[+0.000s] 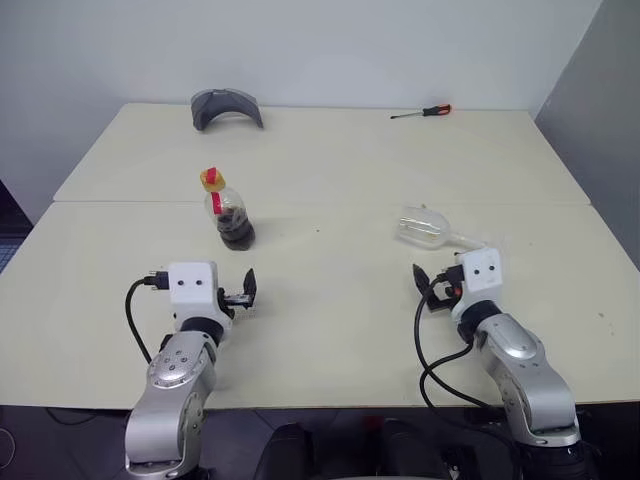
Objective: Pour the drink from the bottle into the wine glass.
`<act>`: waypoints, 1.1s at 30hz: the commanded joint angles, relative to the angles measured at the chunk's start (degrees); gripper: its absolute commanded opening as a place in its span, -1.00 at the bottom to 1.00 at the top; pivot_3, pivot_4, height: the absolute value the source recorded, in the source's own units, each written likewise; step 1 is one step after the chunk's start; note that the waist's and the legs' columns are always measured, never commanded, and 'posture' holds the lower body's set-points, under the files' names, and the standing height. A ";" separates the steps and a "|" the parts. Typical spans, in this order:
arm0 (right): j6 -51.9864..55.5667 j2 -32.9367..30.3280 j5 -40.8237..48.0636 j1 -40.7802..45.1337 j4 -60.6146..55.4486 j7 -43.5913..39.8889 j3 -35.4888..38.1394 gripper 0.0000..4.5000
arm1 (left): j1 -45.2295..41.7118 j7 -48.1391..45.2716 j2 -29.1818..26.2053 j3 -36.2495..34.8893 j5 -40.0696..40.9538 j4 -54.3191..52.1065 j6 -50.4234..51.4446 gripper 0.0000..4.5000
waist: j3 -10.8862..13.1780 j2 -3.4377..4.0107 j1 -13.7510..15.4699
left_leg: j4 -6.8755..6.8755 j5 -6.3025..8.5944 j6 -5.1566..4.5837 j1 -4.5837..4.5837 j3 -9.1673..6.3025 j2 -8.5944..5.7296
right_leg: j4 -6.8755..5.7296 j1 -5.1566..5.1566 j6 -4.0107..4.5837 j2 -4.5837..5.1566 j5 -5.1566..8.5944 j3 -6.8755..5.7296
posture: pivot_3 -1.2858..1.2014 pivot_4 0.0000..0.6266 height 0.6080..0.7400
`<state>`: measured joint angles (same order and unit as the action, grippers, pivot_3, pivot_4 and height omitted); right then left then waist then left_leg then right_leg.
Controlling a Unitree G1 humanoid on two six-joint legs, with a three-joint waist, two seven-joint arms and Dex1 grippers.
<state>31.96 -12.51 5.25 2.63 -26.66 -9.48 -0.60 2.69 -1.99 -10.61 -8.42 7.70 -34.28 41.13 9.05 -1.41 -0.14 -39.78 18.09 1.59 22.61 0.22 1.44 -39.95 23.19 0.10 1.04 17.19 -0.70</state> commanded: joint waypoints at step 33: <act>-3.03 -4.62 11.43 5.07 -2.03 -15.65 1.58 1.00 | -2.11 -1.77 -4.33 -1.16 -4.35 5.09 -10.72 1.00 | 0.01 0.01 -0.01 | 0.00 0.01 -0.02 -0.01 0.00 -0.01 | 0.01 0.00 0.00 0.00 0.00 -0.01 | 0.03 -0.52 1.00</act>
<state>30.87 -16.50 12.90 6.35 -27.13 -21.49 -0.84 1.24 -3.33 -14.23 -10.18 4.72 -28.58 32.87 9.05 -1.40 -0.15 -39.78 18.10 1.56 22.60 0.22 1.43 -39.95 23.19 0.10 1.04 17.19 -0.71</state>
